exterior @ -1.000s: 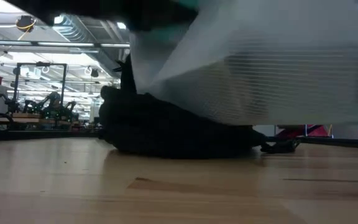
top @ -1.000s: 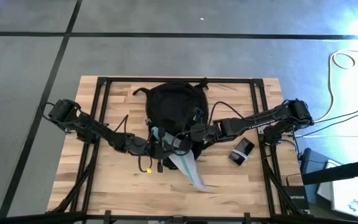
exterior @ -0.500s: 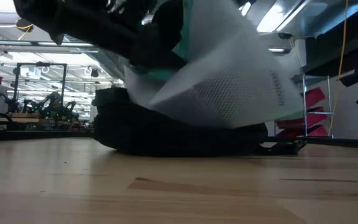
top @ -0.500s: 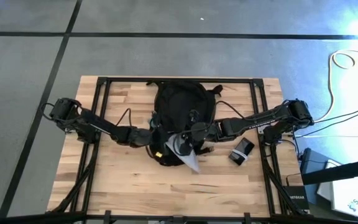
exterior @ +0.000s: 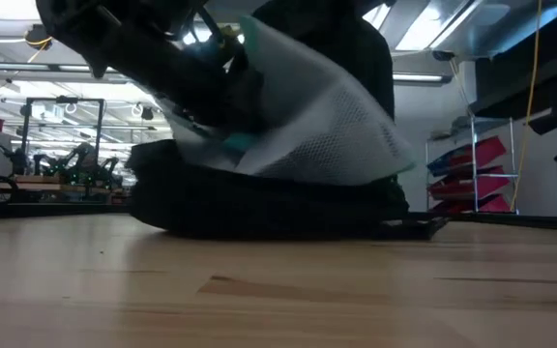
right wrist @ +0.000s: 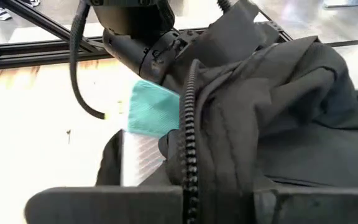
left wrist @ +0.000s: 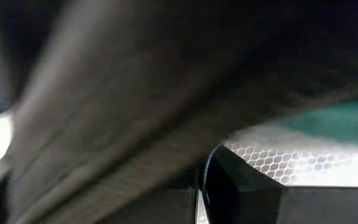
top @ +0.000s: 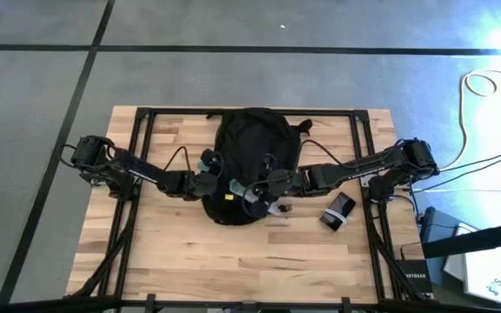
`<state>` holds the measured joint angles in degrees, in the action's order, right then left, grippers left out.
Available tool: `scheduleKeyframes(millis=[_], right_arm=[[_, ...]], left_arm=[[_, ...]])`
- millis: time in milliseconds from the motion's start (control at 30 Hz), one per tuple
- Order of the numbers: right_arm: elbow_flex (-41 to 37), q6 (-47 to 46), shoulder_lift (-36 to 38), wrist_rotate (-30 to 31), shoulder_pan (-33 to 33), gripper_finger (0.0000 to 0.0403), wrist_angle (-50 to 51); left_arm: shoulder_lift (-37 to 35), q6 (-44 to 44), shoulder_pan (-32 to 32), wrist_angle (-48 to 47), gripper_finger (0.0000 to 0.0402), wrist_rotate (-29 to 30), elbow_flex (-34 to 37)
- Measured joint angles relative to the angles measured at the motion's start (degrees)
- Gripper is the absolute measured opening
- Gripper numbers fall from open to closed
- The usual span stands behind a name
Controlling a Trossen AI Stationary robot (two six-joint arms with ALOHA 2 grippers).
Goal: Unpack backpack
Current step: Put the transparent zipper bag into the black backpack
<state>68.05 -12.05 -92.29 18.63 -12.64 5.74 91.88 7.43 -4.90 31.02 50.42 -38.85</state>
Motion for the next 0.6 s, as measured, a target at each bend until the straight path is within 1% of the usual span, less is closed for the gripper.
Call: scheduleKeyframes(millis=[100,200,300,500,600], right_arm=[[0.00,0.06,0.00,-0.96,0.00,0.0003,-0.77],[0.00,0.29,0.00,-2.52,0.02,0.0003,-2.49],[0.00,0.30,0.00,-3.67,0.02,0.0003,-3.31],[0.00,-2.70,0.00,-5.17,0.02,0.0003,-4.54],[0.00,-3.17,0.00,-6.76,0.00,0.0003,-5.60]], left_arm=[[0.00,5.55,0.68,-1.16,0.0000,2.38,-0.02],[0.05,11.28,2.06,-2.74,0.0000,2.20,-0.04],[1.01,15.22,3.29,-2.66,0.0000,2.10,-0.04],[4.49,27.23,3.62,3.34,0.0000,2.56,-0.01],[6.94,29.05,3.49,9.22,0.0000,2.58,-0.21]])
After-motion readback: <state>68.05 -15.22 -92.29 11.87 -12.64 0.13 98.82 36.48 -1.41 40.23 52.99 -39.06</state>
